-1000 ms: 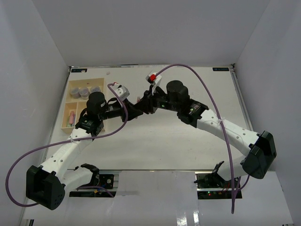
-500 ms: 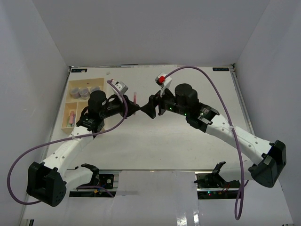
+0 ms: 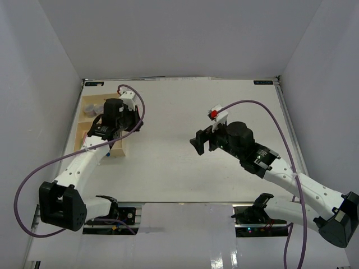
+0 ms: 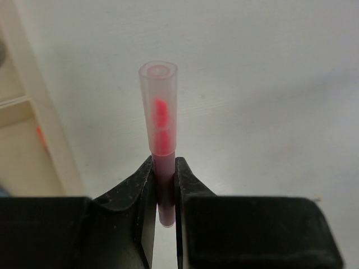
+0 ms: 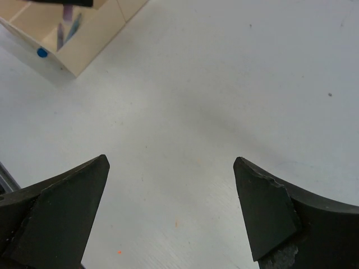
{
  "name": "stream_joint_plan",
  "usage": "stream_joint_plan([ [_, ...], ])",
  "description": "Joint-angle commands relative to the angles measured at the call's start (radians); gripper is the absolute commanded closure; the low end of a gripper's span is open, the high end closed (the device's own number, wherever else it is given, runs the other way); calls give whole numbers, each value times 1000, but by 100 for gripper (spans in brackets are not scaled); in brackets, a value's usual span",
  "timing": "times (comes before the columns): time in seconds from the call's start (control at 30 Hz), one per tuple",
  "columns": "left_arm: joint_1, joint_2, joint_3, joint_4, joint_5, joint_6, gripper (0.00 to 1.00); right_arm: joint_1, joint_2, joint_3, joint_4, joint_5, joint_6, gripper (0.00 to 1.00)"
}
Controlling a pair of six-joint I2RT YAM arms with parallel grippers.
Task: Sort the stationery into containers
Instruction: Place the pen in the storage box.
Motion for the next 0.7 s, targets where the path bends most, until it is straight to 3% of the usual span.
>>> stream_joint_plan([
  [0.0, 85, 35, 68, -158, -152, 56, 99, -3, -54, -70, 5, 43, -21, 2],
  [0.3, 229, 196, 157, -246, -310, 115, 100, -6, -132, -144, -42, 10, -57, 2],
  [0.67, 269, 264, 67, -204, -312, 124, 87, -9, -155, -204, -45, 3, -82, 2],
])
